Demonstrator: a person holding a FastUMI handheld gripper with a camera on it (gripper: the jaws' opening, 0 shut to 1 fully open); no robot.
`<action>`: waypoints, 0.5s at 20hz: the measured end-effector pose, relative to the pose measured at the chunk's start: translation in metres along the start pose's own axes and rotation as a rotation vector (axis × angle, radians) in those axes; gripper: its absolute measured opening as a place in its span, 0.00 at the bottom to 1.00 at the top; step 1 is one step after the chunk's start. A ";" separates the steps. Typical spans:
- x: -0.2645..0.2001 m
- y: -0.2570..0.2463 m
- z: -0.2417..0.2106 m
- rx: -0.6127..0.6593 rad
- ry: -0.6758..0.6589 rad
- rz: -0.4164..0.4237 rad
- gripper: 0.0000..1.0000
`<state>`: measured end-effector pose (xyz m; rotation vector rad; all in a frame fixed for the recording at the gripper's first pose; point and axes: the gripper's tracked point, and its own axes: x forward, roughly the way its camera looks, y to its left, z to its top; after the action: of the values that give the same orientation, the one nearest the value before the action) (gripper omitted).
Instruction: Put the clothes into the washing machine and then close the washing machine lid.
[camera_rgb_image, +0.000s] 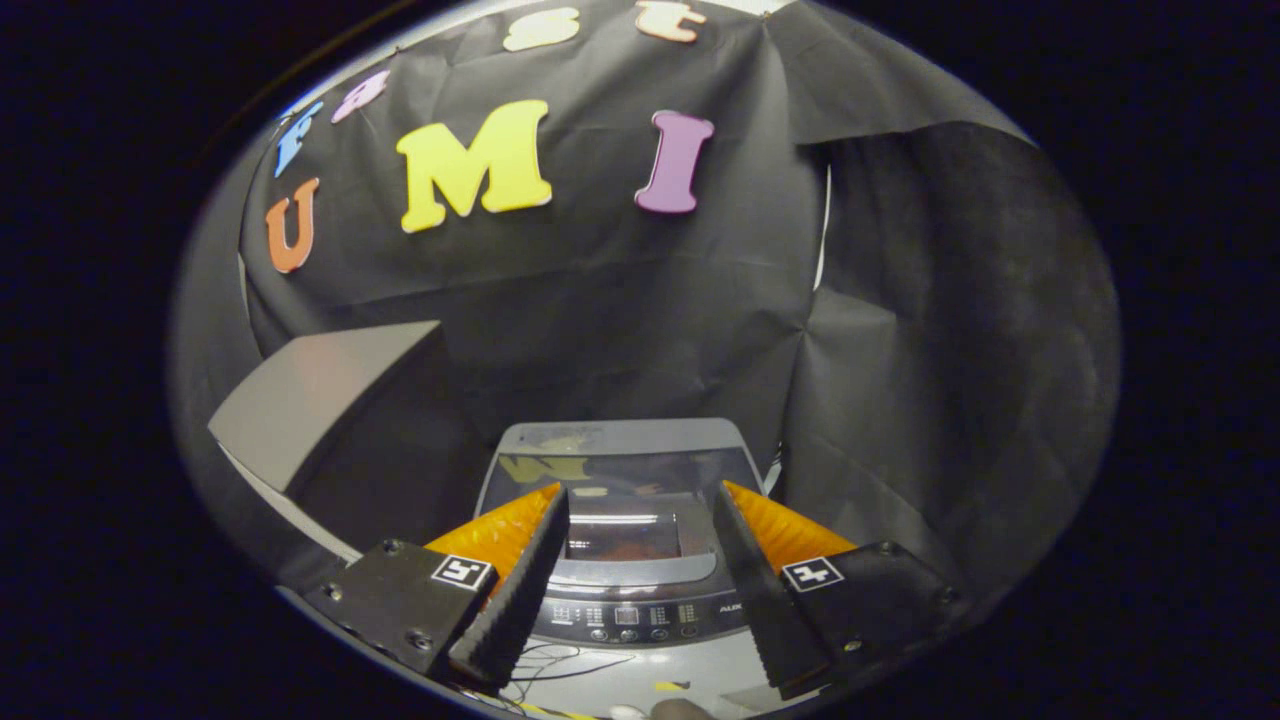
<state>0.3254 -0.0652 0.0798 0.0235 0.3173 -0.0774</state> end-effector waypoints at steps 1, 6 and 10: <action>-0.018 0.002 0.002 -0.002 -0.025 -0.004 0.91; -0.124 0.012 0.009 0.030 -0.180 -0.038 0.94; -0.203 0.013 0.001 0.000 -0.267 -0.057 0.98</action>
<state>0.1343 -0.0374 0.1439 0.0044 0.0509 -0.1354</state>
